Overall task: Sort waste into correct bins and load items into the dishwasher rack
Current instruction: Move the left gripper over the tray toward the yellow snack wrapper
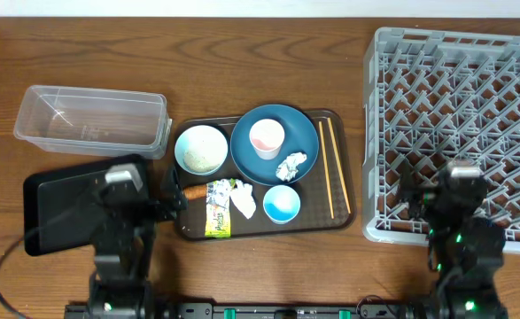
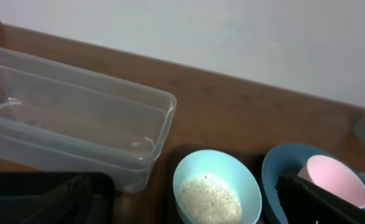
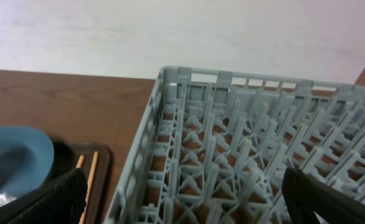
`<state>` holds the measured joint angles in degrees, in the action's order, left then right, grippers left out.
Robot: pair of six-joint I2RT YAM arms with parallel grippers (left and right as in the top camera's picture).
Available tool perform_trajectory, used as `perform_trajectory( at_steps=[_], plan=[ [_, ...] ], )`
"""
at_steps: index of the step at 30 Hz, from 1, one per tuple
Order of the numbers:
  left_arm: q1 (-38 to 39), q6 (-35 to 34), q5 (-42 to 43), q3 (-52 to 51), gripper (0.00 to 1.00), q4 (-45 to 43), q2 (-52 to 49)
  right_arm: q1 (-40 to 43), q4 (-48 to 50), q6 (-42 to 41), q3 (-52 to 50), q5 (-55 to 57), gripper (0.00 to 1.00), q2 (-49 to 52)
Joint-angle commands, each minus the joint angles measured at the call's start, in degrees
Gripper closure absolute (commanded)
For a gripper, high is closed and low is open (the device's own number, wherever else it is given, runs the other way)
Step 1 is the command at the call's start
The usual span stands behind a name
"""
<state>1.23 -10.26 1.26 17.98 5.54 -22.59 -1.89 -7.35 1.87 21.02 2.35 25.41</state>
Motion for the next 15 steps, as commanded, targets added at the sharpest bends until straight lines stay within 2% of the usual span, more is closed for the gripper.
perform_trajectory(
  at_steps=[1, 6, 15],
  plan=[
    [-0.2, 3.9, -0.4, 9.3, 0.04, 3.3, -9.4, -0.5, -1.4, -1.0, 8.9, 0.0, 0.01, 9.8],
    [-0.2, 6.0, -0.4, 22.8, 0.03, 11.4, -21.9, -0.5, -10.3, -1.0, 24.5, -4.5, 0.01, 24.5],
    [-0.2, 6.0, -0.4, 34.4, 0.04, 21.6, -32.4, -0.4, -36.1, -0.9, 44.8, -4.3, 0.01, 42.1]
  ],
)
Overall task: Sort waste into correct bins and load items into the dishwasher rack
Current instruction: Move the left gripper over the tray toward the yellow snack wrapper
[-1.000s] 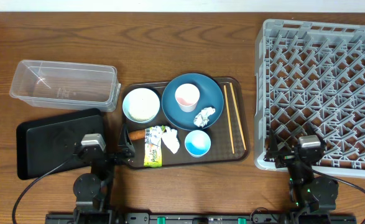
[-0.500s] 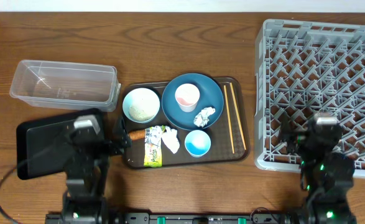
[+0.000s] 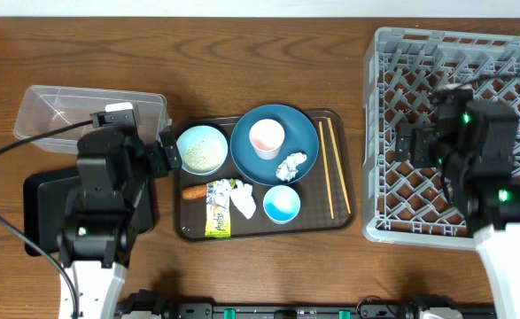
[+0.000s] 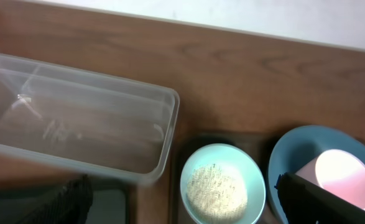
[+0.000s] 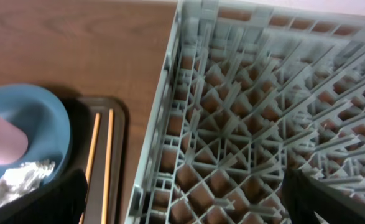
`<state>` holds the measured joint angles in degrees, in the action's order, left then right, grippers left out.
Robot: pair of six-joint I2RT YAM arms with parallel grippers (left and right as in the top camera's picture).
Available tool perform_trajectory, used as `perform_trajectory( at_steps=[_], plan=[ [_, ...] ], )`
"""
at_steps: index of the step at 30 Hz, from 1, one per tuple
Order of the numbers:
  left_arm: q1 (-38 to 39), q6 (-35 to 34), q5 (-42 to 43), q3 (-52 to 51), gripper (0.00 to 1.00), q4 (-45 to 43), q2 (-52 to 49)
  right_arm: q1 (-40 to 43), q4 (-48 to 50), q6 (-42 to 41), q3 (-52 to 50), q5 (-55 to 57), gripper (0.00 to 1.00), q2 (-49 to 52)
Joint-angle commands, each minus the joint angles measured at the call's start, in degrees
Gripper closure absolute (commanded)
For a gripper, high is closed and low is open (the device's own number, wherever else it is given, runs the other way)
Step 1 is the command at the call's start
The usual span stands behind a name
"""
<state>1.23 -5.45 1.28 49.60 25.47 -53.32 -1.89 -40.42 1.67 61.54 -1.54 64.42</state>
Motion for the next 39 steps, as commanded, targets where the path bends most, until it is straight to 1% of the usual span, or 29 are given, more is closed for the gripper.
perform_trajectory(
  at_steps=[1, 3, 6, 13, 18, 23, 26, 30, 34, 36, 39],
  plan=[
    [-0.2, 1.2, -0.5, 3.6, 0.04, 3.3, -2.3, -0.4, -4.7, -0.8, 5.4, -0.5, 0.01, 4.1],
    [-0.2, 1.1, -0.2, 5.2, 0.04, 6.1, -3.3, -0.4, -7.5, -0.7, 6.8, -0.4, 0.01, 5.8],
    [-0.2, 0.9, 1.7, 5.7, 0.04, 7.8, -2.8, -0.4, -9.0, -1.0, 6.9, -0.5, 0.01, 6.1],
    [-0.2, 0.9, 0.1, 5.7, 0.04, 8.0, -2.4, -0.4, -9.5, -2.0, 6.9, -5.3, 0.01, 5.9],
    [-0.2, 0.9, -0.5, 5.7, 0.04, 8.4, -2.9, -0.4, -8.9, -2.1, 6.9, -5.8, 0.01, 5.9],
    [-0.2, -2.6, -0.5, 6.6, 0.04, 11.6, -3.4, -0.4, -7.4, -2.1, 6.9, -4.7, 0.01, 6.0],
    [-0.2, -3.7, -0.5, 10.4, 0.04, 15.2, -6.4, -0.4, -5.7, -2.1, 6.9, -4.3, 0.01, 6.0],
    [-0.1, -7.1, -0.2, 18.3, 0.04, 19.8, -13.6, -0.4, -3.2, -2.1, 6.9, -3.8, 0.01, 6.1],
    [1.5, -7.8, 4.6, 25.8, 0.04, 24.9, -21.6, -0.4, -2.6, -2.1, 6.9, -3.8, 0.01, 6.8],
    [3.6, -8.1, 7.0, 26.7, 0.04, 27.2, -24.4, -0.4, -2.7, -2.0, 6.9, -3.8, 0.01, 7.3],
    [7.6, -11.1, 7.1, 26.7, 0.04, 32.2, -27.5, -0.4, -2.9, -2.0, 6.9, -3.8, 0.01, 8.1]
  ],
)
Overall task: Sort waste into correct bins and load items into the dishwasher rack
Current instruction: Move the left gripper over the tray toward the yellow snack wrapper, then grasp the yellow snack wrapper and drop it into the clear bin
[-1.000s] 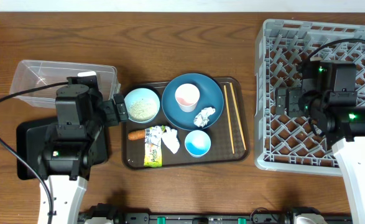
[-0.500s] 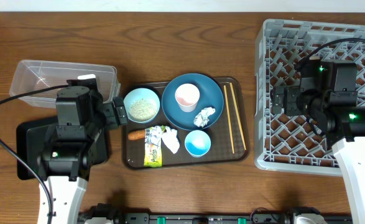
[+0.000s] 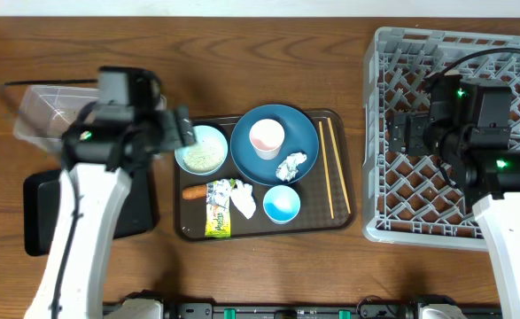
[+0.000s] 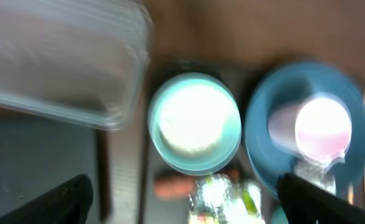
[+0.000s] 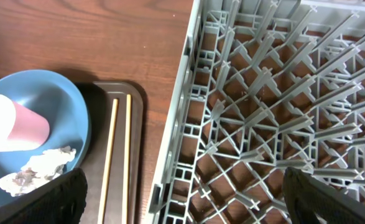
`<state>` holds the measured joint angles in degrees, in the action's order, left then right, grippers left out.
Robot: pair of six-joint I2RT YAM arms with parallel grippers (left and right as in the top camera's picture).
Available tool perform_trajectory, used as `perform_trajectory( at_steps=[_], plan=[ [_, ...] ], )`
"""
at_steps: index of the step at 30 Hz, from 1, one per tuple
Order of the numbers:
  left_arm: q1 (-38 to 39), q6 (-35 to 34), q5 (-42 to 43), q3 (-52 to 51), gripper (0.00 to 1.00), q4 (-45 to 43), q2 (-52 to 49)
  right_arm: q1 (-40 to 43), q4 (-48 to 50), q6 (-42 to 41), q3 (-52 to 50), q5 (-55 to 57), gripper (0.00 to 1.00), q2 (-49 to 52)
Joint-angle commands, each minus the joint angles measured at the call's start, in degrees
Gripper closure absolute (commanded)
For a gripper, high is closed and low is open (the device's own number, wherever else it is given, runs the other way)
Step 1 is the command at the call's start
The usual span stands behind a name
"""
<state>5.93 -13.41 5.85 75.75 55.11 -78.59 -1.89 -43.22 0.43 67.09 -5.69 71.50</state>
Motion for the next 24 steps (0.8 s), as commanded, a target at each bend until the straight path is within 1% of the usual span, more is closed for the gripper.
perform_trajectory(
  at_steps=[1, 4, 9, 18, 20, 23, 24],
  plan=[
    [4.3, -5.1, 2.5, 0.6, 0.04, 4.3, -3.2, -0.4, 0.0, -0.8, 1.4, 0.3, 0.01, 1.3],
    [8.5, -9.7, 2.5, 0.4, 0.03, 7.8, -6.3, -0.4, 0.2, -0.8, 1.4, 0.3, 0.01, 2.4],
    [12.9, -12.4, 2.5, -0.9, 0.04, 8.2, -10.6, -0.4, 0.2, -0.8, 1.4, 0.3, 0.02, 3.3],
    [16.7, -12.9, 2.3, -5.3, 0.05, 5.3, -17.9, -0.4, 0.4, -0.8, 1.4, 0.3, 0.01, 3.4],
    [16.7, -12.9, 2.3, -5.8, 0.09, 4.3, -19.4, -0.4, 0.4, -0.8, 1.4, 0.3, 0.01, 3.4],
    [16.7, -12.9, 2.4, -7.1, 0.31, 1.5, -21.2, -0.4, 0.4, -0.8, 1.4, 0.3, 0.01, 3.4],
    [16.7, -12.9, 2.6, -7.4, 0.36, 1.0, -21.7, -0.4, 0.4, -0.8, 1.4, 0.3, 0.01, 3.4]
  ],
)
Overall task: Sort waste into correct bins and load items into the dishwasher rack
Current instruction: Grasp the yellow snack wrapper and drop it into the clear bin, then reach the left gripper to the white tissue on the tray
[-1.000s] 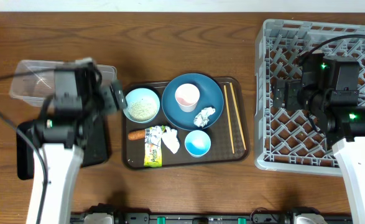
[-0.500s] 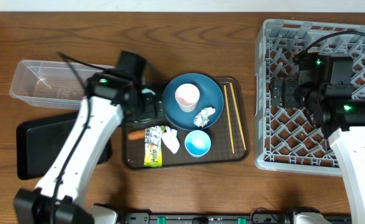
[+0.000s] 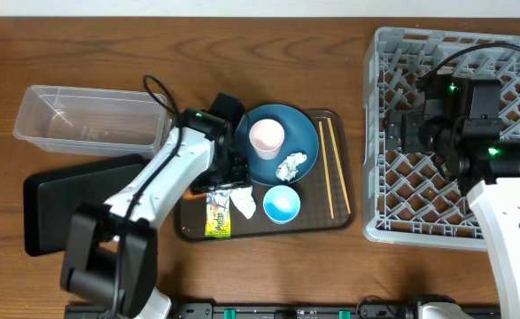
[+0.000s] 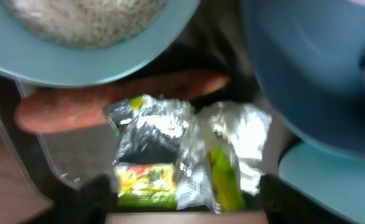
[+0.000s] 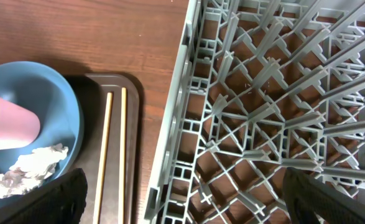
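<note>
On the brown tray (image 3: 341,218), my left gripper (image 4: 185,202) hangs open and low over a yellow-green snack wrapper (image 4: 150,167). An orange sausage (image 4: 117,98) and white tissue (image 4: 239,134) lie beside it, under the rice bowl (image 4: 83,31). The blue plate (image 3: 302,133) holds a pink cup (image 3: 267,136) and crumpled tissue (image 3: 291,165). A small blue bowl (image 3: 282,204) and chopsticks (image 3: 328,168) share the tray. My right gripper (image 5: 188,205) is open above the left edge of the grey dishwasher rack (image 5: 257,112).
A clear plastic bin (image 3: 82,120) stands left of the tray, with a black bin (image 3: 51,208) in front of it. The rack (image 3: 371,177) fills the right side of the table. My left arm covers the rice bowl in the overhead view.
My left gripper has gone from high beside the clear bin, above the rice bowl, to low over the sausage and wrapper on the tray. The right gripper has barely shifted over the rack's left edge.
Both arms first sat low at the table's front edge. Then the left was raised near the clear bin and the right over the rack. The left then looked down on the rice bowl, and now hangs low over the wrapper. Nothing on the tray has moved.
</note>
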`<state>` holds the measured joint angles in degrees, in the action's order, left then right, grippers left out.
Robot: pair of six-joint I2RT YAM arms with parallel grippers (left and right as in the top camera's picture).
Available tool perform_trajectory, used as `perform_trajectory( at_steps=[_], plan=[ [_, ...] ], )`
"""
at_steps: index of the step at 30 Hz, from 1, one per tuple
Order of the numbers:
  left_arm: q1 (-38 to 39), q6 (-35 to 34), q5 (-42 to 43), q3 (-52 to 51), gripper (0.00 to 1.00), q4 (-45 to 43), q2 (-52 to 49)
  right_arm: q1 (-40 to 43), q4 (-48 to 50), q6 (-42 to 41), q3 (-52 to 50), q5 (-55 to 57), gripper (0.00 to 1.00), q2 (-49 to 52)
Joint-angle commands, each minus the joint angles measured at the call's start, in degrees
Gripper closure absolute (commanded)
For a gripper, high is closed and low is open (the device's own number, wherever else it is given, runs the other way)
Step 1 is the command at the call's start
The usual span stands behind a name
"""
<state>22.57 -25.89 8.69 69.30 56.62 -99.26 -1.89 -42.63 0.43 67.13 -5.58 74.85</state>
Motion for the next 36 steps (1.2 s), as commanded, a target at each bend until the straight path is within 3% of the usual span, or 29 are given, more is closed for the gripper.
perform_trajectory(
  at_steps=[1, 9, 14, 21, 26, 32, 36],
  plan=[
    [0.0, -0.4, -0.2, -1.0, 0.40, -0.7, -1.5, -0.4, -0.2, -0.8, 1.3, 0.2, 0.01, 0.1],
    [-0.1, -0.3, -0.1, -1.0, 0.94, -0.2, -1.6, -0.4, -0.4, -0.8, 1.3, 0.2, 0.01, 0.1],
    [-2.2, 2.3, -0.1, 2.3, 0.94, 3.4, 1.9, -0.4, -0.4, -0.8, 1.3, 0.2, 0.01, 0.1],
    [-13.1, 7.0, -0.4, 11.6, 0.94, 7.0, 10.9, -0.4, -0.4, -0.8, 1.3, 0.2, 0.01, 0.1],
    [-24.2, 8.3, -8.2, 12.7, 0.94, -1.8, 14.7, -0.4, -0.4, -0.8, 1.3, 0.2, 0.01, 0.1],
    [-32.0, 8.3, -9.2, 12.3, 0.93, -13.0, 11.4, -0.4, -0.4, -0.8, 1.3, 0.2, 0.01, 0.1],
    [-34.4, 8.2, -9.2, 12.3, 0.78, -17.4, 7.5, -0.4, -0.6, -0.8, 1.3, 0.2, 0.01, 0.1]
  ],
)
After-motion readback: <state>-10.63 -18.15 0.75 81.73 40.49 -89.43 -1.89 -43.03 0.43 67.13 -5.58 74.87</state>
